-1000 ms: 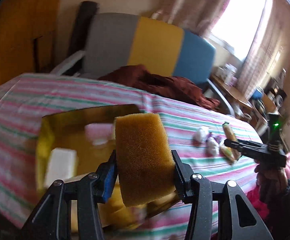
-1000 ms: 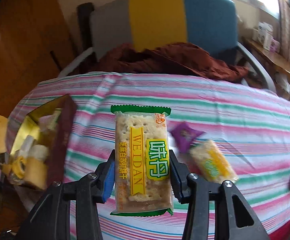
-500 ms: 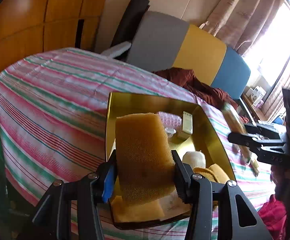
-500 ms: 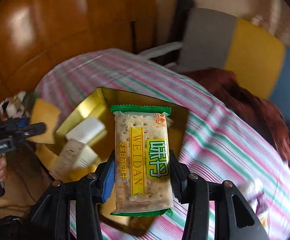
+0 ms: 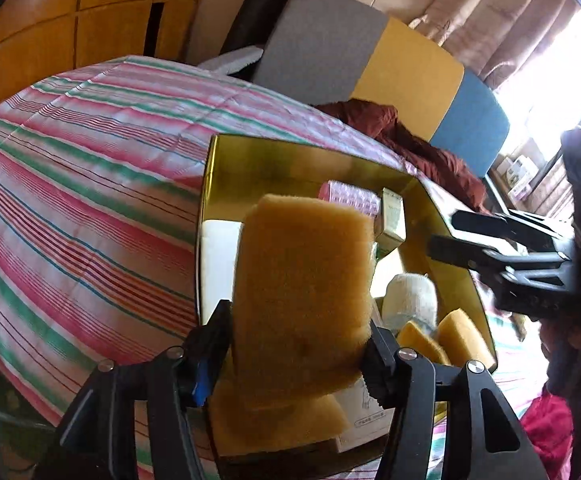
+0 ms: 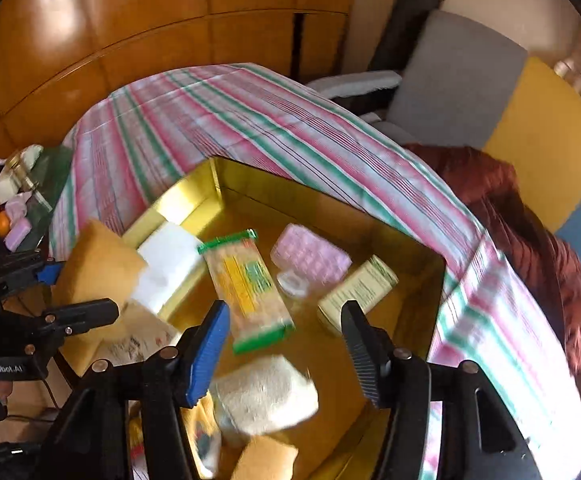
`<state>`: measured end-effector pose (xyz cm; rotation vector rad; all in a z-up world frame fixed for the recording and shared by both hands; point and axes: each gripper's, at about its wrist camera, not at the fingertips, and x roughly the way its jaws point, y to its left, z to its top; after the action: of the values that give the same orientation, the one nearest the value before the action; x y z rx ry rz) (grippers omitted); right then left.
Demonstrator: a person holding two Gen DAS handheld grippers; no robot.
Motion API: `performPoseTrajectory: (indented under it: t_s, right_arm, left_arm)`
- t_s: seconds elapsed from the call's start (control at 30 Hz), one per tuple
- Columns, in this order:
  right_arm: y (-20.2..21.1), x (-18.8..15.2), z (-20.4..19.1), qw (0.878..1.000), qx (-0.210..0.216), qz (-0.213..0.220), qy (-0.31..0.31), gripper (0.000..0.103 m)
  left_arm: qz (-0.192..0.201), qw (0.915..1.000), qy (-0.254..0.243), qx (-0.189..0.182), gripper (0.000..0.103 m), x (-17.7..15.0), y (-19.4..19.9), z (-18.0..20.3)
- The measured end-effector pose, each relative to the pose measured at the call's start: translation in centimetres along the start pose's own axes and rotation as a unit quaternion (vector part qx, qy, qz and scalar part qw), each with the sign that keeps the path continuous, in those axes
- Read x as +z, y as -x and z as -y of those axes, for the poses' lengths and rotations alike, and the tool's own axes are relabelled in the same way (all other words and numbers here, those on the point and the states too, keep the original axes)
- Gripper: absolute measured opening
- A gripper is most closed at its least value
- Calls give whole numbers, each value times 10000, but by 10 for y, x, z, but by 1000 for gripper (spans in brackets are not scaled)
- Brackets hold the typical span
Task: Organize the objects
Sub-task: 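Carry the sponge with the left gripper while the right gripper carries the cracker pack into the tray, then open both grippers in the tray and withdraw toward the remaining items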
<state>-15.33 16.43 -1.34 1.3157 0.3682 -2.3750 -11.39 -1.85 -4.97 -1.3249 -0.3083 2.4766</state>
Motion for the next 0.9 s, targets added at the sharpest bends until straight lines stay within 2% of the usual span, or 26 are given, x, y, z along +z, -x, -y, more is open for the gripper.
performPoseTrajectory:
  t_s: [0.1,0.17,0.27,0.4,0.5,0.6,0.7,0.77,0.83,0.9]
  right_arm:
    - [4,-15,1,9998,-79,-4,-172,61]
    - [8,-24,-1,9996,-123,22,-237,63]
    - [15,-36,-4,9990,-122,93,-408,66]
    - [24,-48,-7,9979,-133,196,-609,68]
    - [32,-56,-10,9969,-97,271,-739,68]
    - [34,-63,-12,9960,-82,278,-840,69]
    - [37,-71,-14,9952,-90,293,-930,69]
    - [40,-76,-16,9945,-93,312,-1000,69]
    - [45,-81,-17,9940,-154,341,-1023,69]
    - [48,-85,-19,9937,-228,357,-1035,75]
  left_arm:
    - [-50,9999,86,22,60,1,-8,-1]
    - [5,9999,111,27,69,0,-5,1]
    - [214,9997,66,95,81,-3,9,4]
    - [651,9975,77,250,86,-5,38,1]
    - [991,9945,78,317,86,-8,53,-3]
    - [1024,9940,-18,380,83,-8,52,-3]
    - [982,9939,-151,476,83,-7,41,2]
    - [748,9955,-121,575,77,-6,27,4]
    - [629,9962,-109,596,77,-7,18,6]
    - [619,9953,-223,708,77,-8,14,11]
